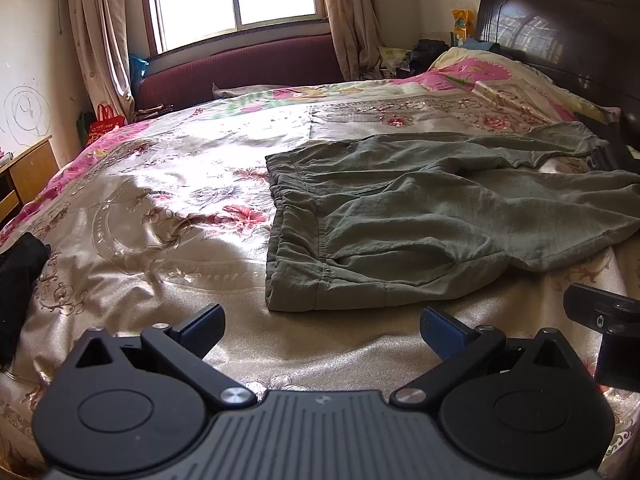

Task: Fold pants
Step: 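Move both grippers toward the waistband of the olive-green pants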

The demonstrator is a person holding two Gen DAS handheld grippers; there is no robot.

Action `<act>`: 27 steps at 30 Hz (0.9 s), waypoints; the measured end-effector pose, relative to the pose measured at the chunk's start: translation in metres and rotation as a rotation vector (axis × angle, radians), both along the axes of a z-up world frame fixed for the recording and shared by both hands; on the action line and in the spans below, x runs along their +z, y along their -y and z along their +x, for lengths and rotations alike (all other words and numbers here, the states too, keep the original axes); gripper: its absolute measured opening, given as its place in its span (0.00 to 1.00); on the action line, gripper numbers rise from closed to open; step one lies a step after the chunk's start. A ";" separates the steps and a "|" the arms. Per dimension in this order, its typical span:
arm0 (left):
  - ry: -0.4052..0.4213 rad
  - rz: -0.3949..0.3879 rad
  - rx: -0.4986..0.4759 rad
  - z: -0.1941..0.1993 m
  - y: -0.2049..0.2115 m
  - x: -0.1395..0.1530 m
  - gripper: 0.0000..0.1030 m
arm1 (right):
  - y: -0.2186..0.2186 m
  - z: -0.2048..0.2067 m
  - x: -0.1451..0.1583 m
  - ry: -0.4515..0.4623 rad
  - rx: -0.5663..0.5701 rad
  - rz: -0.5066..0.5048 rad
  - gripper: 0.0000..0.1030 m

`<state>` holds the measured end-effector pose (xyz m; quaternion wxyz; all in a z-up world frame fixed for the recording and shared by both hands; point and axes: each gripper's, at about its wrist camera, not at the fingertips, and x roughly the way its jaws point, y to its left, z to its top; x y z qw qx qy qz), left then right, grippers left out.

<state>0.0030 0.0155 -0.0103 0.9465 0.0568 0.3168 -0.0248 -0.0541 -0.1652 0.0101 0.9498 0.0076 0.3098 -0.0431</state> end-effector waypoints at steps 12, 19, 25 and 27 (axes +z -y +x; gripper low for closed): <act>-0.004 0.006 -0.017 -0.001 0.002 -0.002 1.00 | -0.001 0.003 -0.003 -0.017 -0.007 -0.007 0.98; -0.004 0.006 -0.017 -0.001 0.002 -0.002 1.00 | -0.002 0.003 -0.004 -0.018 -0.002 -0.010 0.98; -0.007 0.003 -0.018 -0.001 0.000 -0.002 1.00 | -0.003 0.004 -0.005 -0.024 0.003 -0.010 0.98; -0.008 0.002 -0.017 0.000 0.000 -0.002 1.00 | -0.003 0.004 -0.005 -0.025 0.006 -0.010 0.98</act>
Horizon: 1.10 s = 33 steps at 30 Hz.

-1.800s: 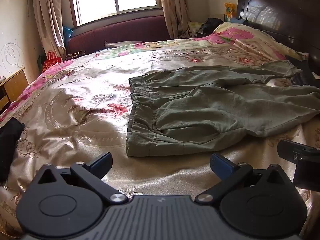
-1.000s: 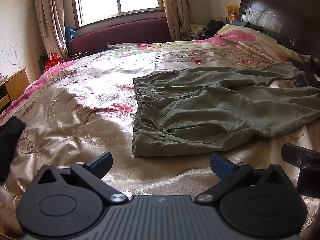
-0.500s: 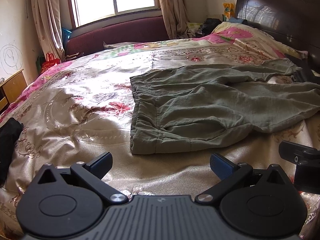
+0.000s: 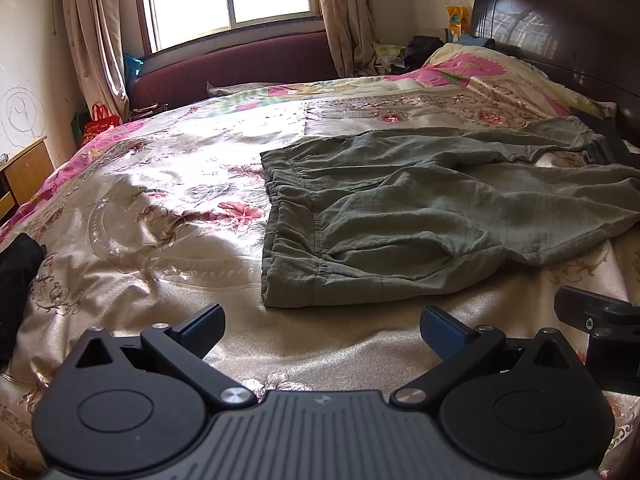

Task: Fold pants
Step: 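Move both grippers toward the waistband of the olive-green pants, then grasp the waistband edge with the left gripper while the right gripper grasps the waistband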

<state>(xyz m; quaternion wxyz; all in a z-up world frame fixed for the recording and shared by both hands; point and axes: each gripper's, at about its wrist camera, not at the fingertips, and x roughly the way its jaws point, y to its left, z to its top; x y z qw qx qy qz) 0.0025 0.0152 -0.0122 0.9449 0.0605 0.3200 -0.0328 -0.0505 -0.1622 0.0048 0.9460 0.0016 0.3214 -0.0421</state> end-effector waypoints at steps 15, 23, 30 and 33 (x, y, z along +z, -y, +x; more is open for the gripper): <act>0.005 0.004 0.006 0.007 -0.007 -0.004 1.00 | -0.005 0.008 -0.002 -0.003 0.038 0.021 0.98; 0.006 0.007 -0.001 0.033 -0.019 -0.005 1.00 | -0.010 0.028 -0.010 -0.024 0.096 0.049 0.98; -0.045 0.047 -0.066 0.060 -0.014 -0.020 1.00 | -0.010 0.047 -0.013 -0.023 0.129 0.063 0.98; -0.073 0.044 -0.093 0.070 -0.013 -0.025 0.96 | -0.009 0.054 -0.016 -0.023 0.135 0.069 0.98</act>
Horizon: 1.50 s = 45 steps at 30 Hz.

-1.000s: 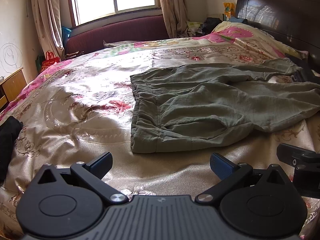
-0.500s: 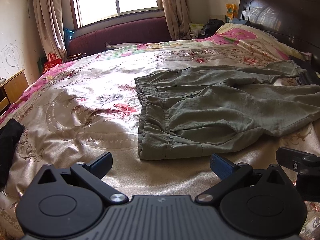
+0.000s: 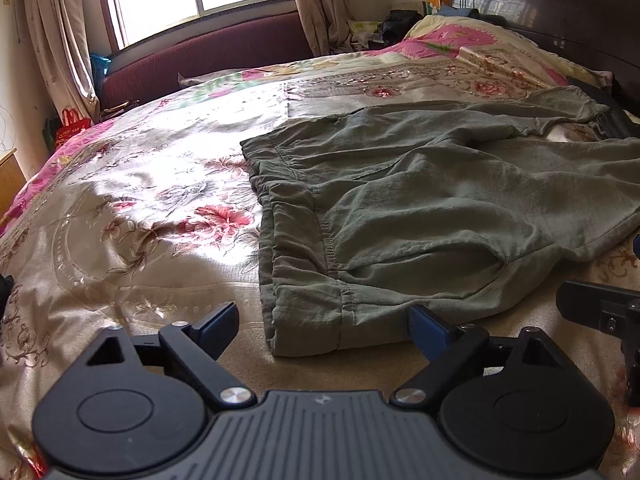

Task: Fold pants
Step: 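Grasp the waistband edge with the left gripper while the right gripper grasps the waistband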

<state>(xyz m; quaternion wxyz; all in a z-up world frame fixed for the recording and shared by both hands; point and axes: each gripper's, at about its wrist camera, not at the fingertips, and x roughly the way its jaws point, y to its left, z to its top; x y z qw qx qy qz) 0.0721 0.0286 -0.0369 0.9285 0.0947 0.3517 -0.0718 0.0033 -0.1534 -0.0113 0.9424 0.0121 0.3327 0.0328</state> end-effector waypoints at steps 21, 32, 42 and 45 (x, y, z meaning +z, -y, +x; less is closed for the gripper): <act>-0.062 -0.035 -0.128 0.014 -0.010 0.004 0.30 | 0.006 0.014 -0.015 -0.050 0.029 0.060 0.92; -0.011 -0.095 -0.004 -0.010 -0.088 0.025 0.17 | -0.020 0.002 -0.006 -0.013 0.104 -0.065 0.88; 0.015 -0.135 -0.073 -0.025 -0.110 0.027 0.23 | -0.061 -0.003 -0.005 0.015 0.255 -0.208 0.88; 0.009 -0.107 -0.148 -0.017 -0.088 0.019 0.39 | -0.064 0.001 -0.004 0.024 0.282 -0.245 0.88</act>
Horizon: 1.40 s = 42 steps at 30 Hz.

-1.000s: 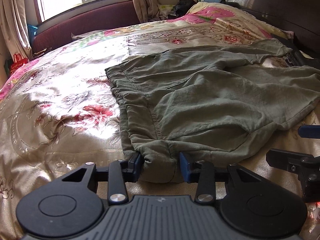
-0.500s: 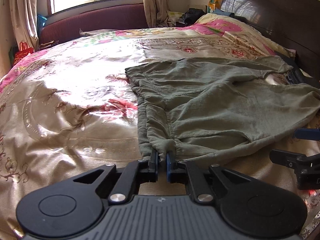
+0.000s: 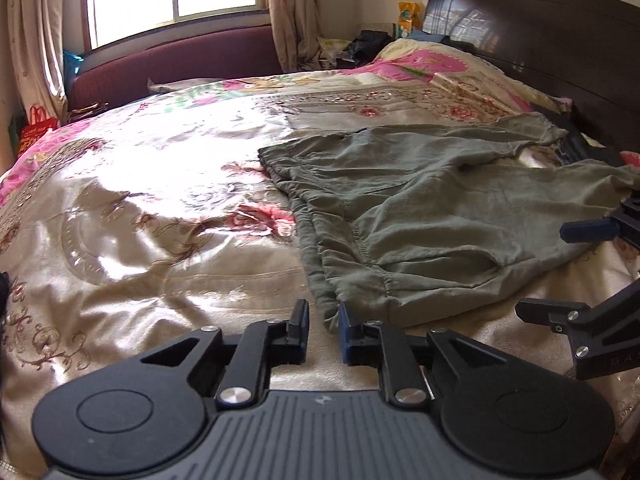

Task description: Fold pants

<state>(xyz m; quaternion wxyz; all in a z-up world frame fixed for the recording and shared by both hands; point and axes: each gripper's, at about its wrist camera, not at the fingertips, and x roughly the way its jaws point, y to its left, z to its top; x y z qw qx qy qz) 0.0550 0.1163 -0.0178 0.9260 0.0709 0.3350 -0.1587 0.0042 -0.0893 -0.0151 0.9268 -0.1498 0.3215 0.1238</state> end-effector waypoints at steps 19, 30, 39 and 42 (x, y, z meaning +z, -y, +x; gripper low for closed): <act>-0.081 -0.014 -0.092 0.029 0.027 -0.011 0.33 | 0.038 0.070 -0.023 -0.207 0.072 0.068 0.31; -0.088 -0.002 0.045 -0.003 -0.045 0.003 0.31 | -0.017 0.031 -0.012 -0.288 0.188 0.160 0.10; -0.102 0.099 0.178 -0.043 -0.094 0.009 0.34 | -0.079 0.003 -0.003 -0.313 0.358 0.224 0.14; -0.118 0.116 0.206 -0.047 -0.103 0.011 0.41 | -0.088 0.001 -0.003 -0.330 0.381 0.265 0.29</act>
